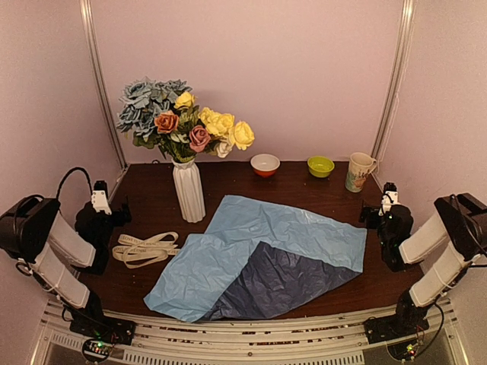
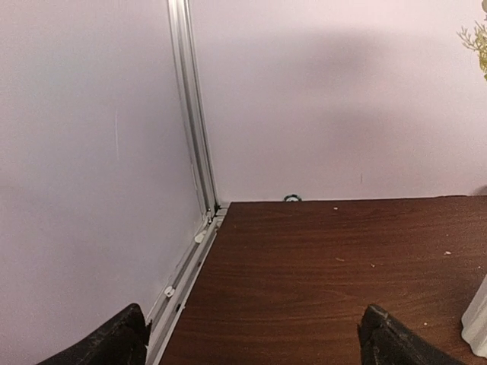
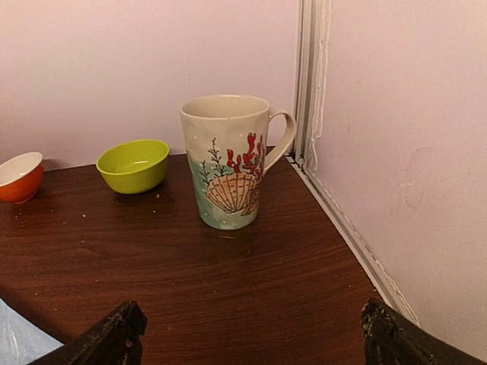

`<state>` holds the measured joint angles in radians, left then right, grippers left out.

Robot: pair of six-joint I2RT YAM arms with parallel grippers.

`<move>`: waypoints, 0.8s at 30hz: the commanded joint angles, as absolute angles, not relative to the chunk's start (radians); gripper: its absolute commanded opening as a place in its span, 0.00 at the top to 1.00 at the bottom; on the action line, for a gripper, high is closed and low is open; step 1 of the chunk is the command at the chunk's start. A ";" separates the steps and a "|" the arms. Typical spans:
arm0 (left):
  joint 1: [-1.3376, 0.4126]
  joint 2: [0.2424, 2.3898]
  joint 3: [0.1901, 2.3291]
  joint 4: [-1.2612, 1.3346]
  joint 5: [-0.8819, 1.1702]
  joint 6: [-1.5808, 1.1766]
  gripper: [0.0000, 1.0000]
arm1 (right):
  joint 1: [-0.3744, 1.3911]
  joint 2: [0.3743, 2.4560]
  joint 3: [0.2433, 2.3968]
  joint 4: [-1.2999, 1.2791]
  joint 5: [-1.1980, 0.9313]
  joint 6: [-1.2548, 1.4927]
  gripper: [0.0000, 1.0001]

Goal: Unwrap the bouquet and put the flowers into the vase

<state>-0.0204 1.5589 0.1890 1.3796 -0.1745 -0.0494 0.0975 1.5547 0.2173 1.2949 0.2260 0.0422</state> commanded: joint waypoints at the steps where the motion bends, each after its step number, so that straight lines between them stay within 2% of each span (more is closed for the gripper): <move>1: -0.026 1.565 0.225 1.353 -0.125 -0.026 0.01 | 0.095 1.545 0.215 1.339 0.206 0.062 0.00; 5: -0.021 1.567 0.235 1.339 -0.055 -0.001 0.01 | 0.096 1.550 0.218 1.345 0.204 0.066 0.00; 24: -0.023 1.566 0.252 1.305 0.000 0.028 0.02 | 0.069 1.560 0.237 1.321 0.149 0.078 0.00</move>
<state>-0.0216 1.5612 0.2340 1.2892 -0.0292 0.0082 0.0895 1.5543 0.2199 1.3300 0.1921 0.0586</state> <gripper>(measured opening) 0.985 0.999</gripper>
